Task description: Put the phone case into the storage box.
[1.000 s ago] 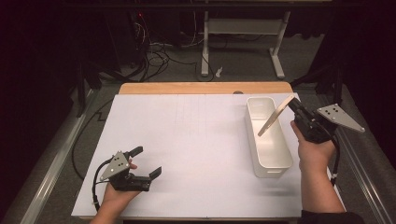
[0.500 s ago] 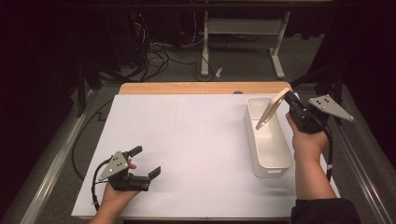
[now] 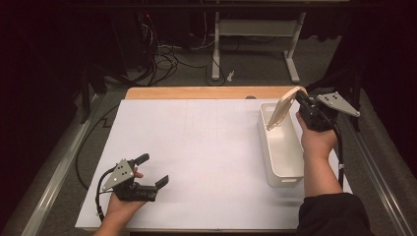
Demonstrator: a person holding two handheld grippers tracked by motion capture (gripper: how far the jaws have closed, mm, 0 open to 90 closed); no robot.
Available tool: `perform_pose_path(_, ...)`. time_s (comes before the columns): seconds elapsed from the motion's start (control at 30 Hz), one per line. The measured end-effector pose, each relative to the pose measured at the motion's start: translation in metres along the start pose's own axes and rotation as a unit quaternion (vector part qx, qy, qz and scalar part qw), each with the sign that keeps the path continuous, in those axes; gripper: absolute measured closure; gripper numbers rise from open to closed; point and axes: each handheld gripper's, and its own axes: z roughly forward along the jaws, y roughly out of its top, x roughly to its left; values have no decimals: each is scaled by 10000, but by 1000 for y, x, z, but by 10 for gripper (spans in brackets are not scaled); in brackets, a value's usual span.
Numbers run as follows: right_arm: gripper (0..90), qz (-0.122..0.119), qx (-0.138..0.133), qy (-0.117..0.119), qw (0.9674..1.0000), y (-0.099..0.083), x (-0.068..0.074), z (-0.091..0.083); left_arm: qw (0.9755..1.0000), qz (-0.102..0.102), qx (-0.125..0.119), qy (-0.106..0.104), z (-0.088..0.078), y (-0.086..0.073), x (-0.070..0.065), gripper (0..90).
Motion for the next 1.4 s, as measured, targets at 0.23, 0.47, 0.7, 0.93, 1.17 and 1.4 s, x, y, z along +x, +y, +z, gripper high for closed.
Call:
perform_pose_path(0.23,882,22,40,-120,9999,2,-1,11,10000,-19,-10,-10,-1,0,1,5)
perform_pose_path(0.47,882,99,80,-331,9994,0,-1,23,10000,-40,-20,-28,-1,0,1,5)
perform_pose_path(0.7,882,73,141,-433,9989,-1,4,34,9999,-78,-70,-45,-3,0,2,5)
perform_pose_path(0.93,882,80,205,-544,9983,-6,2,43,9999,-98,-92,-56,-4,-1,3,5)
perform_pose_path(1.17,882,75,303,-627,9975,-12,2,51,9999,-106,-84,-66,-4,-1,3,5)
perform_pose_path(1.4,882,80,467,-687,9965,-15,1,55,9999,-99,-103,-74,-5,-1,3,5)
